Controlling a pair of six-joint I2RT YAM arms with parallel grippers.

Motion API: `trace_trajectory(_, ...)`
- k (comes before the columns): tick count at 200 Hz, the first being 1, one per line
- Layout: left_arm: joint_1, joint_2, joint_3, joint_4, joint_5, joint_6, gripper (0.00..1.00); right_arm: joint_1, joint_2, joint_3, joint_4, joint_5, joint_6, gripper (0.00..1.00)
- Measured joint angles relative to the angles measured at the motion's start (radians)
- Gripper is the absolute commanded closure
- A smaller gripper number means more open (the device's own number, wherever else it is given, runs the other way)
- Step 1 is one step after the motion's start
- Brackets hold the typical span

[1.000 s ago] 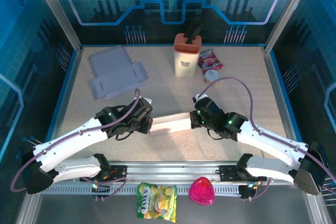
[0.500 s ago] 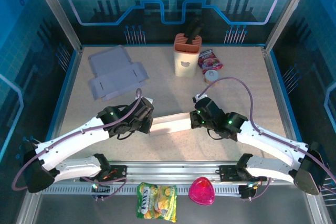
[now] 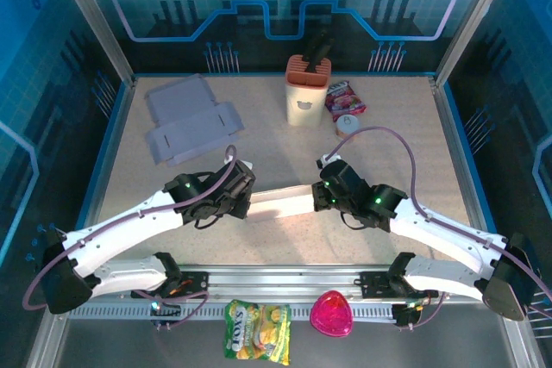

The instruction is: Fold the paper box

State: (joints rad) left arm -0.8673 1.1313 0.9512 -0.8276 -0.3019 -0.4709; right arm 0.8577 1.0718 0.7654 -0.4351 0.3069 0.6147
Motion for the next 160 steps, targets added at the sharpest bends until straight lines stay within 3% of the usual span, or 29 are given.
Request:
trace_trajectory(79, -0.007, 0.011, 0.0, 0.012, -0.031, -0.031, 0.94, 0.001, -0.007, 0.0, -0.01, 0.0, 0.011, 1.0)
trace_trajectory(160, -0.007, 0.013, 0.002, 0.019, -0.023, -0.153, 0.99, 0.014, -0.008, 0.0, -0.014, 0.019, 0.022, 1.0)
